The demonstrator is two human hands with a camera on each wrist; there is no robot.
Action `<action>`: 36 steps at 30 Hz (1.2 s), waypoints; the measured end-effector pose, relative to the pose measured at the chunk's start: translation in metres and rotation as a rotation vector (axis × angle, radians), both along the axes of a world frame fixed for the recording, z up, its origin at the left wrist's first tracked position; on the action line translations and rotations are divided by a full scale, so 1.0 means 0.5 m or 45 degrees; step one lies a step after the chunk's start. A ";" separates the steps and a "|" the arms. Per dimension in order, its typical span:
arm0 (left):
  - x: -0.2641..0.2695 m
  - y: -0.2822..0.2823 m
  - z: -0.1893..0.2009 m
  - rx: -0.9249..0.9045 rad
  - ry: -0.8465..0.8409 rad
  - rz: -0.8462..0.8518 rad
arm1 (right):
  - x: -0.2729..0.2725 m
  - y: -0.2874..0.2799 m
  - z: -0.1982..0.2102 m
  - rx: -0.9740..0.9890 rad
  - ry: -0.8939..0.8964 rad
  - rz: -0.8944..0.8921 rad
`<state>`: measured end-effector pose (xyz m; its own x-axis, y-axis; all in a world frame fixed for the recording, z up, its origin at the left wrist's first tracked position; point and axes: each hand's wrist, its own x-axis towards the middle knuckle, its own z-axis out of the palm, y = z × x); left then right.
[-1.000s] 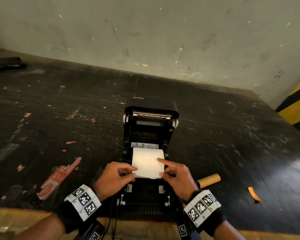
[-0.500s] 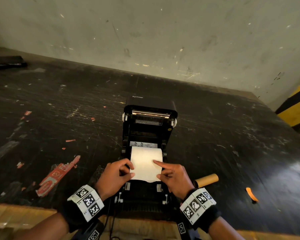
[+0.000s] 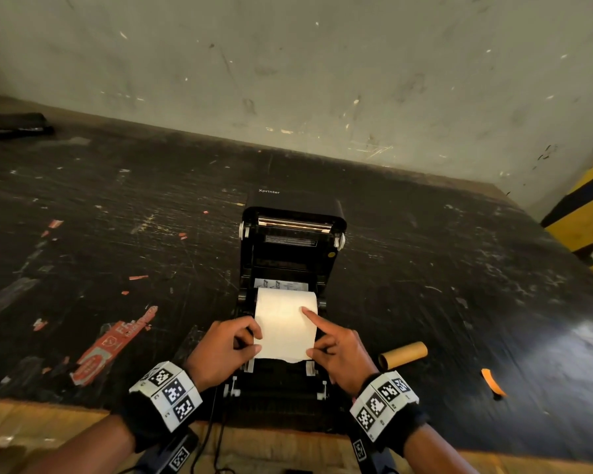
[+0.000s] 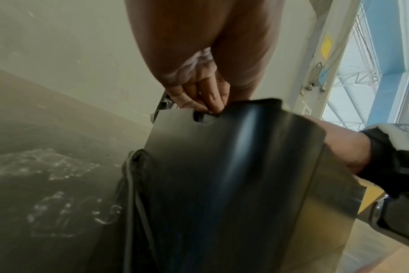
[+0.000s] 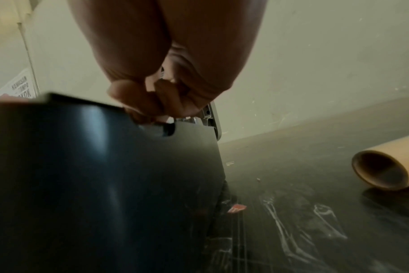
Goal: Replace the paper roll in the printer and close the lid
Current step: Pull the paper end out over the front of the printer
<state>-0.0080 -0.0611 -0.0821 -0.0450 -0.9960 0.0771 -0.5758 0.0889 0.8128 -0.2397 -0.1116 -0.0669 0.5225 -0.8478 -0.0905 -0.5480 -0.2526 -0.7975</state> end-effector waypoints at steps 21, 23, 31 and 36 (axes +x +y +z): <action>0.000 0.002 -0.006 0.018 -0.044 -0.044 | -0.005 0.003 -0.004 0.016 -0.056 0.018; 0.002 0.002 -0.006 0.038 -0.098 -0.064 | -0.005 0.002 -0.004 -0.009 -0.044 0.020; -0.005 -0.001 0.001 -0.004 -0.062 -0.045 | -0.004 -0.002 -0.025 -0.084 0.018 0.019; 0.013 -0.013 -0.016 0.086 -0.104 -0.110 | 0.002 -0.004 -0.020 -0.093 -0.027 -0.006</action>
<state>-0.0012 -0.0676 -0.0900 -0.1346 -0.9909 0.0026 -0.6328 0.0880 0.7693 -0.2388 -0.1136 -0.0770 0.5199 -0.8540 -0.0177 -0.5326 -0.3079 -0.7884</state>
